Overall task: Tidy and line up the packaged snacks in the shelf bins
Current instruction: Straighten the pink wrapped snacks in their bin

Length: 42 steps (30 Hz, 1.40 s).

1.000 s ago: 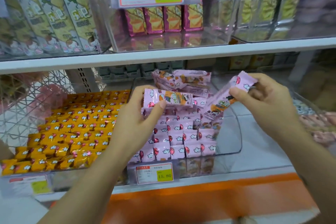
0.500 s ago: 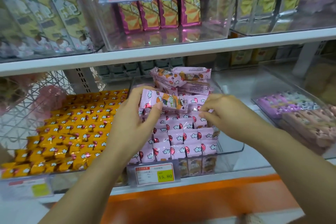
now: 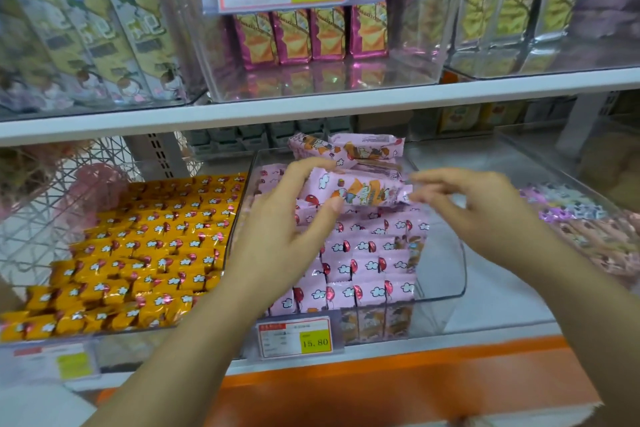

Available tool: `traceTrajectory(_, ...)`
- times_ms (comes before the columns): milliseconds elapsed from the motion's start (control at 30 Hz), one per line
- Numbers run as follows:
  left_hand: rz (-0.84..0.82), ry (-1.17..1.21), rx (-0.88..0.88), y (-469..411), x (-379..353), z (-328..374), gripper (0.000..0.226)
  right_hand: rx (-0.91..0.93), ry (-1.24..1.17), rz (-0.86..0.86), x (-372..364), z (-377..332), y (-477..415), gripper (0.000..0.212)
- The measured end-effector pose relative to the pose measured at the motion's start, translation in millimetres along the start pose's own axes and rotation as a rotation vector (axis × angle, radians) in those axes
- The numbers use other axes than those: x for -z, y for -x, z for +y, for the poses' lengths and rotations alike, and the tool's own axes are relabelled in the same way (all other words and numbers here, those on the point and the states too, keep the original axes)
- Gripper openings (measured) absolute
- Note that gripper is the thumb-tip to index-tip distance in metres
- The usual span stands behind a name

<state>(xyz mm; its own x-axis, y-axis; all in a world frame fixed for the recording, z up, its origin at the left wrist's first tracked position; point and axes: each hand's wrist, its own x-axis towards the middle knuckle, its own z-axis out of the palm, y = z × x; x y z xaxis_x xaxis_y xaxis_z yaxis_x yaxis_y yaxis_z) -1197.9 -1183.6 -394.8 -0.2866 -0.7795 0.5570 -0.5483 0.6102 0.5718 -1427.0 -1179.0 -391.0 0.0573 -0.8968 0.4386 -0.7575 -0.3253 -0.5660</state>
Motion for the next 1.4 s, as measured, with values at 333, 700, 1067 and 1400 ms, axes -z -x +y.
traceTrajectory(333,-0.408,-0.038,0.009,-20.8,-46.8,22.2,0.032,0.009,-0.118,0.011,17.5,16.7,15.9,0.034)
traceTrajectory(700,-0.648,-0.375,-0.213,-9.9,-66.9,17.9,0.026,0.014,0.052,-0.145,7.6,27.5,17.6,0.021)
traceTrajectory(1067,-0.453,-0.108,-0.12,-20.6,-53.0,5.7,0.026,-0.013,0.06,-0.012,-3.6,23.8,-2.9,0.021)
traceTrajectory(1400,-0.106,-0.415,0.126,-86.0,-35.3,-44.2,0.055,-0.081,0.158,0.0,-39.5,32.9,-48.5,0.042)
